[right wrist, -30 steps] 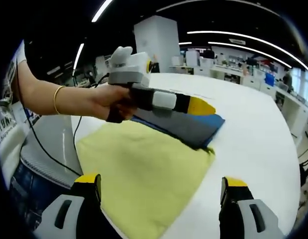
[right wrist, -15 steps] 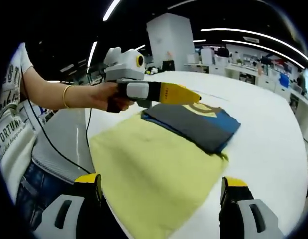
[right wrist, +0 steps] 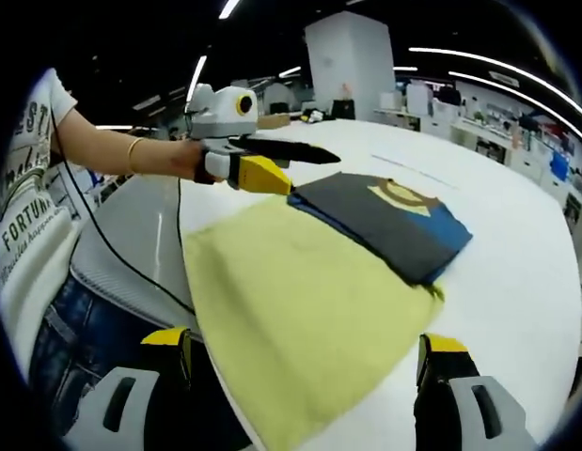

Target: Fold the garment on the visible template until the final outline fits inside the template.

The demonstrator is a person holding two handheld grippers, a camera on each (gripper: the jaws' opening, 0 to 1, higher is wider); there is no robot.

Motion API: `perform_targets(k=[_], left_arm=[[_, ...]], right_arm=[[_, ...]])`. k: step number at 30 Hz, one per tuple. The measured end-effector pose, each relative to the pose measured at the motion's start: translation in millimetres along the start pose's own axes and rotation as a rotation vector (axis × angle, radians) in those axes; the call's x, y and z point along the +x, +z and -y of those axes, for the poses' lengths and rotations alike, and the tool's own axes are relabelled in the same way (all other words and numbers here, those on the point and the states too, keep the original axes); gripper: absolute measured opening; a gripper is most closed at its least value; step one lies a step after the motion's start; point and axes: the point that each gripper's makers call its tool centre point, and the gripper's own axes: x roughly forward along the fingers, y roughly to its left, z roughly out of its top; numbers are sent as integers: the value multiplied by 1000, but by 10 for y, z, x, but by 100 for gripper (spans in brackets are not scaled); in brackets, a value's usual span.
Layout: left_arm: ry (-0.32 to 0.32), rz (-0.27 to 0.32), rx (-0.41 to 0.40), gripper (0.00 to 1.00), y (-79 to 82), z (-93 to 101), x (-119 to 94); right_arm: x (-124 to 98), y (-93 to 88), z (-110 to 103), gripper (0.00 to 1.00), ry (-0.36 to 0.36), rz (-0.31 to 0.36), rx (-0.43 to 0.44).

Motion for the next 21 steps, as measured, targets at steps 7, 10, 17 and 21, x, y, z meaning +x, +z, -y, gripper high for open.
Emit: perform_targets(k=[7, 10, 17, 21], left_arm=[[0, -48, 23, 99, -182, 18, -315], [-2, -114, 29, 96, -357, 23, -472], [5, -178, 45, 89, -575, 32, -834], [14, -224, 44, 83, -725, 57, -1048]], right_arm=[[-13, -125, -50, 99, 21, -47, -33], [-25, -183, -57, 99, 23, -64, -45], [-70, -289, -75, 94, 26, -86, -79], [-91, -407, -96, 86, 33, -125, -122]])
